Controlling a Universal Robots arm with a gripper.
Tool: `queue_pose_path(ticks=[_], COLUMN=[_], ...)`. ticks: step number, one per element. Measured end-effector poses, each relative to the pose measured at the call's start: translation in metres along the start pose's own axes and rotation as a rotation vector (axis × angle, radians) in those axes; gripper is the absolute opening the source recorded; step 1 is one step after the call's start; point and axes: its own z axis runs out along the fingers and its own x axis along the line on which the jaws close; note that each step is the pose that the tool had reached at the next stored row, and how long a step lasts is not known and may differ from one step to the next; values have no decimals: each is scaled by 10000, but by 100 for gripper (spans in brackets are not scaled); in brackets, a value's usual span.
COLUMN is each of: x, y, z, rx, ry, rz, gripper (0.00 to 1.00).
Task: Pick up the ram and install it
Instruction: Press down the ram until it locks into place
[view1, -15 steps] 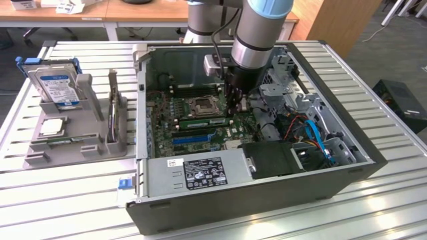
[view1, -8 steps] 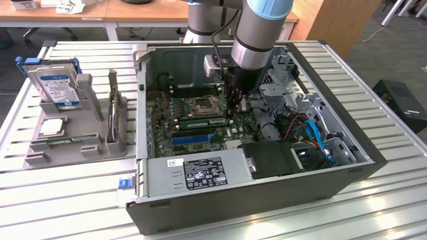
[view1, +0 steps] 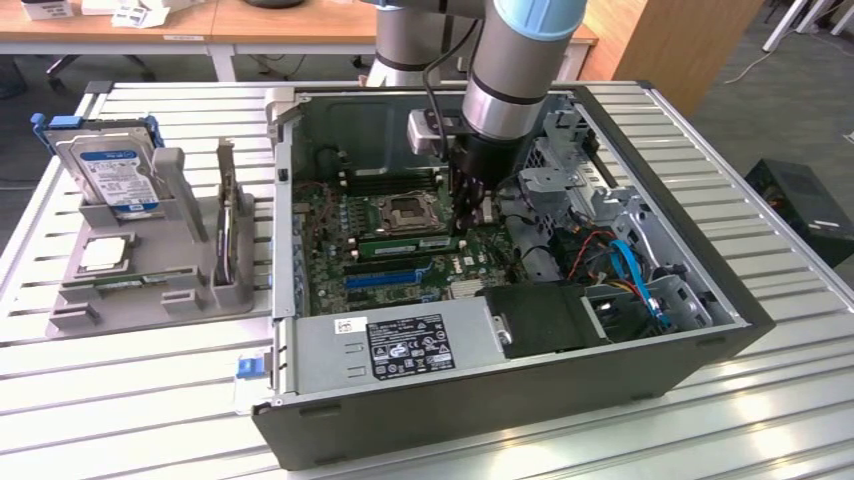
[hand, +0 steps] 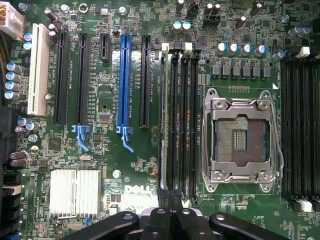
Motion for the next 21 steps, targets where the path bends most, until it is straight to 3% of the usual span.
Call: queue_pose_path(ticks=[21], x=[0], y=[-1], z=[13], rx=[-1], ry=[0], rz=[0], gripper=[11])
